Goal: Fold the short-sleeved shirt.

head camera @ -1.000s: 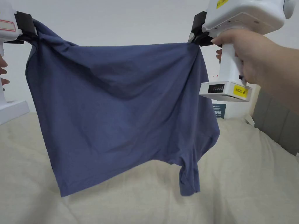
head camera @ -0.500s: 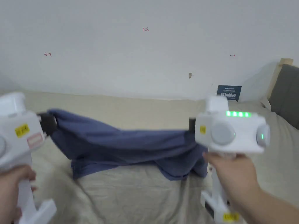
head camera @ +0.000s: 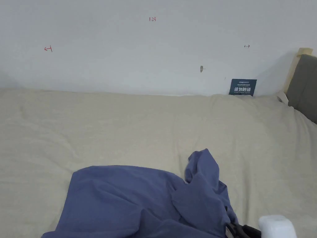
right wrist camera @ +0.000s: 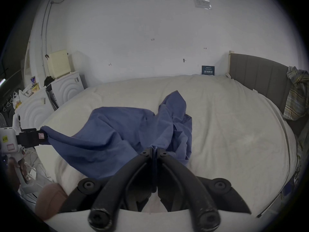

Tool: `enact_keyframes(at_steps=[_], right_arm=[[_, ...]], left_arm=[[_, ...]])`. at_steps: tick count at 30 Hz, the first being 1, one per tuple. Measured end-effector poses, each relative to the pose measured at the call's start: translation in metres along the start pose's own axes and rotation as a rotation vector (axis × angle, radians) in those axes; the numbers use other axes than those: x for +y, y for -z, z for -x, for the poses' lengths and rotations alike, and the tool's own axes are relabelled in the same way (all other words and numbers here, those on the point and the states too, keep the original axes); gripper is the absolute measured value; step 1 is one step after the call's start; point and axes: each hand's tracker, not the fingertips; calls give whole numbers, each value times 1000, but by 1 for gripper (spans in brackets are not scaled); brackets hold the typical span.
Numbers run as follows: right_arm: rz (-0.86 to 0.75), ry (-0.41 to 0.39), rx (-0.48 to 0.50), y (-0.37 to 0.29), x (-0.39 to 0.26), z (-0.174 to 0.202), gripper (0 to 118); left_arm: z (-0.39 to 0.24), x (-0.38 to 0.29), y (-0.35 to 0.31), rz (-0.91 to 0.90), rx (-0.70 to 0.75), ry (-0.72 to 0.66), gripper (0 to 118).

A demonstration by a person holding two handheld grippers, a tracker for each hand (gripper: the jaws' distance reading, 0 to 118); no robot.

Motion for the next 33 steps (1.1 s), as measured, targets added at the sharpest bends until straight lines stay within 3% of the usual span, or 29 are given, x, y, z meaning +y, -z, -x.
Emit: enact_keyframes(at_steps=[4, 9, 11, 14, 15, 17, 18, 19, 23, 27, 31, 32, 33], right_arm=[[20, -21, -4, -23, 6, -3, 3], [239, 71, 13, 5, -5, -19, 4], [327, 85, -60, 28, -16, -25, 4], [366, 62, -67, 44, -28, -30, 10], [368, 56, -56, 42, -30, -31, 34], [362, 73, -26, 36, -30, -32, 96], [354, 89, -25, 32, -29, -33, 112], [310, 124, 1, 22, -26, -35, 112], [193, 132, -1, -13, -1, -40, 112], [70, 100, 48, -53, 20, -32, 112], [-141, 152, 134, -86, 20, -26, 109], [-170, 155, 123, -90, 19, -25, 96], [-202, 157, 95, -92, 19, -22, 47]], left_arm=[[-6, 14, -20, -20, -11, 7, 5], [6, 11, 43, 426, 42, -25, 5], [10, -4, 67, 507, 56, -10, 5], [8, -18, 81, 492, 66, -5, 9], [9, -20, 82, 497, 61, -26, 28], [6, -24, 75, 474, 51, -54, 94], [5, -24, 72, 453, 42, -66, 118], [5, -24, 63, 452, 31, -63, 114], [1, -10, 49, 391, 4, -91, 114], [-12, 21, 14, 225, 33, -9, 115], [-16, 36, -20, 66, -55, -30, 113], [-17, 37, -26, 25, -98, -38, 100], [-18, 35, -30, -4, -104, -38, 57]])
